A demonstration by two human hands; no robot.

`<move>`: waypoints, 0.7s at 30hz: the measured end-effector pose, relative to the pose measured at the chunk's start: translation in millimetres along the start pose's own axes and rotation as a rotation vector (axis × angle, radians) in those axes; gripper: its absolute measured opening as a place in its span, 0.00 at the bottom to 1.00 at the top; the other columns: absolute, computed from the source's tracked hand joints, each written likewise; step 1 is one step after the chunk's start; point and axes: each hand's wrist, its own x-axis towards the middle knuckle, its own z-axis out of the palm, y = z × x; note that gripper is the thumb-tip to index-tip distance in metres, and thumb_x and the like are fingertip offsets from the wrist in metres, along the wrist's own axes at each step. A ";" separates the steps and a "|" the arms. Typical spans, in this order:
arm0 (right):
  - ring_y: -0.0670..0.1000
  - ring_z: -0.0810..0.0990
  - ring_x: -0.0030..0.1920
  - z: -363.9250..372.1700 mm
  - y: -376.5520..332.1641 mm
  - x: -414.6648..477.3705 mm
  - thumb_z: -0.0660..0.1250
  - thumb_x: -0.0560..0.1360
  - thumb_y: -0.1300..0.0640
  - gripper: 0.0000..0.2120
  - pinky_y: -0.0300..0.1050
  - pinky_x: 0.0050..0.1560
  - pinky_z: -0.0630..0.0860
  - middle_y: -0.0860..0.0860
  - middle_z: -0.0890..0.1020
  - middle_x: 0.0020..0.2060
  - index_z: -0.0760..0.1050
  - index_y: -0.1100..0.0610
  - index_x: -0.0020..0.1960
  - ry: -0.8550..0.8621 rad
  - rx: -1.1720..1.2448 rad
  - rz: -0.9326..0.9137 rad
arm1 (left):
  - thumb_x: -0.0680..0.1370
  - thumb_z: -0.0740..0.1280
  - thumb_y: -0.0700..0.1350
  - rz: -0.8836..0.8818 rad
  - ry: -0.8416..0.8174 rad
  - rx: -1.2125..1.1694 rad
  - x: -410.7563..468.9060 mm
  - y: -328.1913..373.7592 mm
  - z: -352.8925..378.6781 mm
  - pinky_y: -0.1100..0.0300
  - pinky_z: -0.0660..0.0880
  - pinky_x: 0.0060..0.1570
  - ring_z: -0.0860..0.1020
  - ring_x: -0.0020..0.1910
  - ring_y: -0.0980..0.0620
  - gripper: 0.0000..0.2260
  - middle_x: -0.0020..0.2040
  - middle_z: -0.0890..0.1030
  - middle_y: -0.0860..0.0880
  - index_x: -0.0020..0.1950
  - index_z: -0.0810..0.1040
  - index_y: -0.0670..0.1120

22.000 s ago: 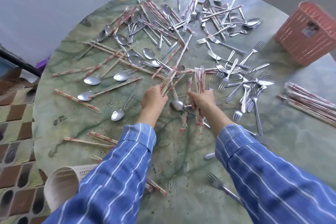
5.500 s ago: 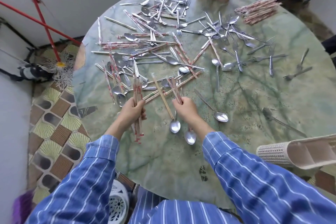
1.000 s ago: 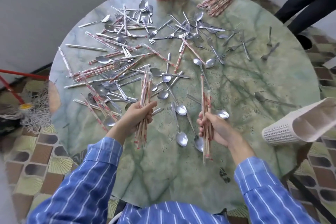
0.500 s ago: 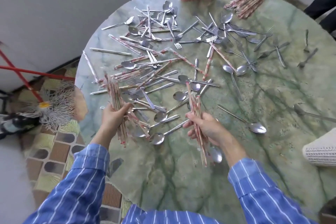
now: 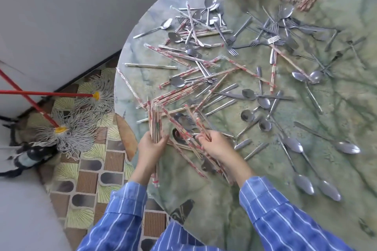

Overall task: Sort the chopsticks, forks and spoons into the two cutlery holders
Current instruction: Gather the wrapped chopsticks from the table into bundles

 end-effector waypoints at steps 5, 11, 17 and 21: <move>0.52 0.78 0.37 17.8 -9.7 3.9 0.72 0.69 0.47 0.12 0.46 0.41 0.73 0.46 0.77 0.29 0.77 0.55 0.40 0.150 -0.173 0.031 | 0.71 0.73 0.57 -0.036 -0.100 0.073 10.1 -3.8 -8.4 0.60 0.74 0.30 0.80 0.33 0.51 0.14 0.35 0.82 0.49 0.44 0.81 0.46; 0.52 0.78 0.37 19.0 -13.9 4.1 0.73 0.70 0.50 0.11 0.45 0.40 0.71 0.45 0.76 0.29 0.74 0.51 0.34 0.158 -0.132 0.073 | 0.54 0.71 0.74 -0.075 -0.224 0.137 35.4 -22.9 -2.8 0.49 0.81 0.35 0.82 0.33 0.47 0.32 0.32 0.83 0.47 0.40 0.82 0.47; 0.43 0.74 0.32 -6.7 -24.6 -10.2 0.68 0.74 0.52 0.05 0.40 0.36 0.69 0.44 0.79 0.31 0.77 0.53 0.42 0.147 0.021 0.067 | 0.66 0.79 0.52 -0.163 -0.247 0.105 30.9 -3.5 -3.9 0.52 0.79 0.39 0.82 0.33 0.47 0.13 0.32 0.84 0.45 0.36 0.80 0.45; 0.47 0.75 0.34 -9.8 -34.5 -12.2 0.61 0.77 0.52 0.10 0.43 0.39 0.69 0.47 0.80 0.33 0.77 0.56 0.52 0.091 0.175 0.095 | 0.69 0.77 0.47 -0.263 -0.247 -0.050 26.6 -6.4 -6.2 0.53 0.78 0.38 0.78 0.30 0.49 0.11 0.33 0.82 0.43 0.40 0.80 0.40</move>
